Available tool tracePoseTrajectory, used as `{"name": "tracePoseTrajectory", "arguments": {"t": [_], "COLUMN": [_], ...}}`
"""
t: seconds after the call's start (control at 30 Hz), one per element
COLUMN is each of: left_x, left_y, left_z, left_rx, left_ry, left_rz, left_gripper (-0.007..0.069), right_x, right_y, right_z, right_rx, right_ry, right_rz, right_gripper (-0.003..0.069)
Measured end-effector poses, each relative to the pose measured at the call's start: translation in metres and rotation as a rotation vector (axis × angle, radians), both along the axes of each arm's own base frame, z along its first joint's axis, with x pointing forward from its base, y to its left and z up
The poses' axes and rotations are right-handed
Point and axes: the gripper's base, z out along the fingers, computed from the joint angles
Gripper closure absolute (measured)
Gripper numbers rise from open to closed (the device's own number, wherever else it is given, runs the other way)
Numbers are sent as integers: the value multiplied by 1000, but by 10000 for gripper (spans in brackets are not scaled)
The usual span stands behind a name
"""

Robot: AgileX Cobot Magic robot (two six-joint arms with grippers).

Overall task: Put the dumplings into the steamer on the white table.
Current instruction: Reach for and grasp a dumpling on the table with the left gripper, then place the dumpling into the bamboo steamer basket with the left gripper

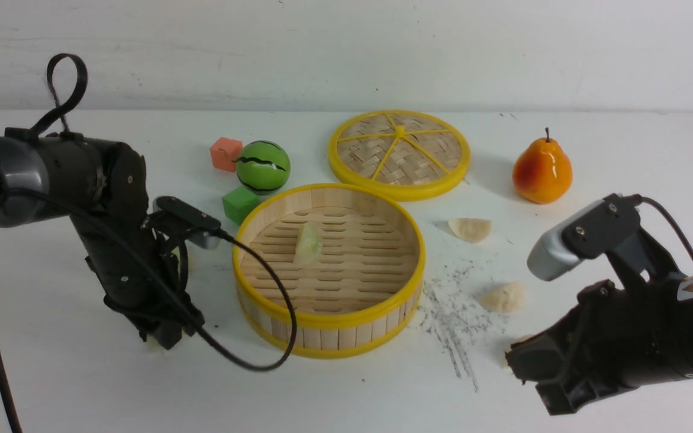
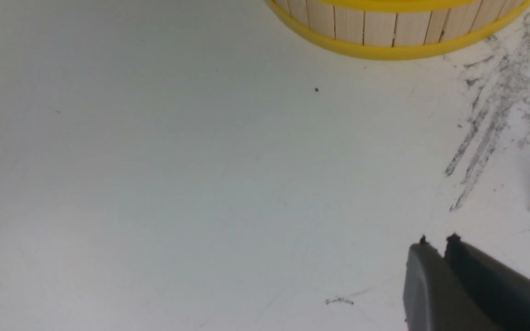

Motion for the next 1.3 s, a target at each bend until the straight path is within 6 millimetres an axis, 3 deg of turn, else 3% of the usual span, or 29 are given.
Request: {"name": "tracePoseTrajectory", "arguments": {"t": [0.2,0.33,0.4,0.47,0.57,0.67,0.83,1.07,1.3], "left_x": [11,23,26,28,35,43,55,61,63], "left_y": [-13,-40,-57,-69,-105,-130,-146,-147,-148], "left_z": [36,93,110,115,106,77,32,27,33], "left_rx": [-180,-480,-570,-606,-627,-574,-425,-399,-415], "left_ry": [-18,-68,-108,-129,-168,-165,-182,-241,-251], "left_rz": [233,322,316,312,300,311,336,355,363], "left_gripper": [394,394,394,394,394,394,394,384,238], "right_x": [0,0,1,2,4,7,8,8,8], "right_y": [0,0,0,0,1,2,3,3,4], "right_z": [0,0,1,1,-2,-6,-11,-13,-12], "right_rx": [2,6,10,11,18,18,17,17,23], "right_ry": [0,-2,-8,-14,-5,13,36,43,46], "right_rz": [-1,-5,-12,-17,-28,-32,-35,-37,-40], "right_gripper": [606,604,603,601,598,596,596,596,596]}}
